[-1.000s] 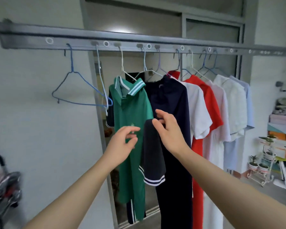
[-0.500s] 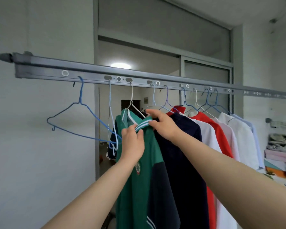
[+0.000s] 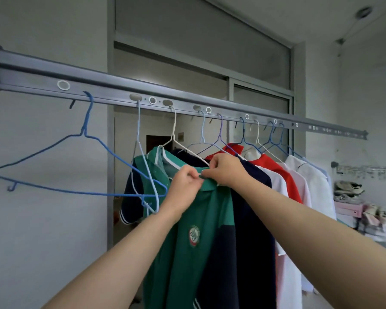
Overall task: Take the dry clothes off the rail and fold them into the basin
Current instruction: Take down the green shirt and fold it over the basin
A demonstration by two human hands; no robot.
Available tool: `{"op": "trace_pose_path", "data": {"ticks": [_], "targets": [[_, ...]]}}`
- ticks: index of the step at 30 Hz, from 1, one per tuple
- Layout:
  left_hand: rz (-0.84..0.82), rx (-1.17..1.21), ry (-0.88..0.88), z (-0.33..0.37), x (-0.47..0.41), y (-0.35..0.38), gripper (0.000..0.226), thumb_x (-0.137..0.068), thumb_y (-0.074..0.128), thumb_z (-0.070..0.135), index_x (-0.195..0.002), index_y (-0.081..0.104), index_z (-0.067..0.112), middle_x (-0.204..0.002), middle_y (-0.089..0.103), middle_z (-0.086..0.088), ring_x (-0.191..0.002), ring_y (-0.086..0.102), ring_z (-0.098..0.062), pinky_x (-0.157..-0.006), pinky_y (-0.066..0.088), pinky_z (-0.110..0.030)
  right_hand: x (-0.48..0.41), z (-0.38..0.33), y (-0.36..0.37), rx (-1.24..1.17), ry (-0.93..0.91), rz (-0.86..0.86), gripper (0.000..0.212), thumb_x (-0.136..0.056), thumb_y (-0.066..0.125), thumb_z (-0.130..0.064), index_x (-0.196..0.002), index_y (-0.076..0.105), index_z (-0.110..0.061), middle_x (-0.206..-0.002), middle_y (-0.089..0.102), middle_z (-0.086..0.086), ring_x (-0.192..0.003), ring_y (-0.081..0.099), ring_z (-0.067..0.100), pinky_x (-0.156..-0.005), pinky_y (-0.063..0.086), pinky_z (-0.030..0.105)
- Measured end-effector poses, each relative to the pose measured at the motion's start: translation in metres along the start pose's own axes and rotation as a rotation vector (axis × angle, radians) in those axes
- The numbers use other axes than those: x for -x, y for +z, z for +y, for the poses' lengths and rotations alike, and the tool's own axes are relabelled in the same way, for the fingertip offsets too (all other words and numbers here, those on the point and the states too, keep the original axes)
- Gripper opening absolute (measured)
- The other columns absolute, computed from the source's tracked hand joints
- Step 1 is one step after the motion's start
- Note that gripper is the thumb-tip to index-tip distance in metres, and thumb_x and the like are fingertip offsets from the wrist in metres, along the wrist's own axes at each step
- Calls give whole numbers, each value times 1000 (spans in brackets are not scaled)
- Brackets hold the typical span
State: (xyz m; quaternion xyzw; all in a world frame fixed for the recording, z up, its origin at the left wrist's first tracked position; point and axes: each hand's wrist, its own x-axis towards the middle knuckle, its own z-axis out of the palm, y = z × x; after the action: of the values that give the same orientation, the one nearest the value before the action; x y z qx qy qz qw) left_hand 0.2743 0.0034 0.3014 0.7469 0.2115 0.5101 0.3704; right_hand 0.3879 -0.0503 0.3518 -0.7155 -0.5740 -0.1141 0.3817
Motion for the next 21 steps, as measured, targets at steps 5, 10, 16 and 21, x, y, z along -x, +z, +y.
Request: {"op": "trace_pose_path", "data": {"ticks": [5, 10, 16, 21], "targets": [[46, 101, -145, 7, -19, 19, 18, -97, 38, 9, -91, 54, 15, -77, 61, -3, -47, 55, -8, -47, 44, -18, 3, 9, -8, -63, 74, 8, 20, -82, 63, -14, -70, 47, -17, -75, 53, -2, -81, 49, 17, -56, 36, 21], [164, 219, -135, 11, -33, 39, 27, -95, 50, 20, -77, 66, 10, -54, 44, 1, -46, 40, -11, -46, 38, -22, 14, 23, -11, -269, 77, -39, 15, -90, 47, -10, -97, 57, -19, -88, 59, 0, -78, 51, 16, -68, 39, 25], [250, 365, -289, 15, -41, 53, 11, -86, 65, 17, -89, 69, 7, -58, 50, -2, -48, 40, -12, -46, 36, -19, 33, 41, -12, -481, 154, -27, 32, -84, 53, 0, -104, 61, -24, -71, 56, 0, -58, 51, 14, -50, 44, 23], [232, 323, -179, 5, -36, 54, 14, -88, 64, 14, -73, 66, 13, -71, 62, -3, -65, 55, -15, -65, 47, -25, 48, 50, -9, -752, 287, -2, 20, -80, 62, 2, -96, 66, -10, -70, 58, 3, -65, 59, 12, -53, 55, 20]]}}
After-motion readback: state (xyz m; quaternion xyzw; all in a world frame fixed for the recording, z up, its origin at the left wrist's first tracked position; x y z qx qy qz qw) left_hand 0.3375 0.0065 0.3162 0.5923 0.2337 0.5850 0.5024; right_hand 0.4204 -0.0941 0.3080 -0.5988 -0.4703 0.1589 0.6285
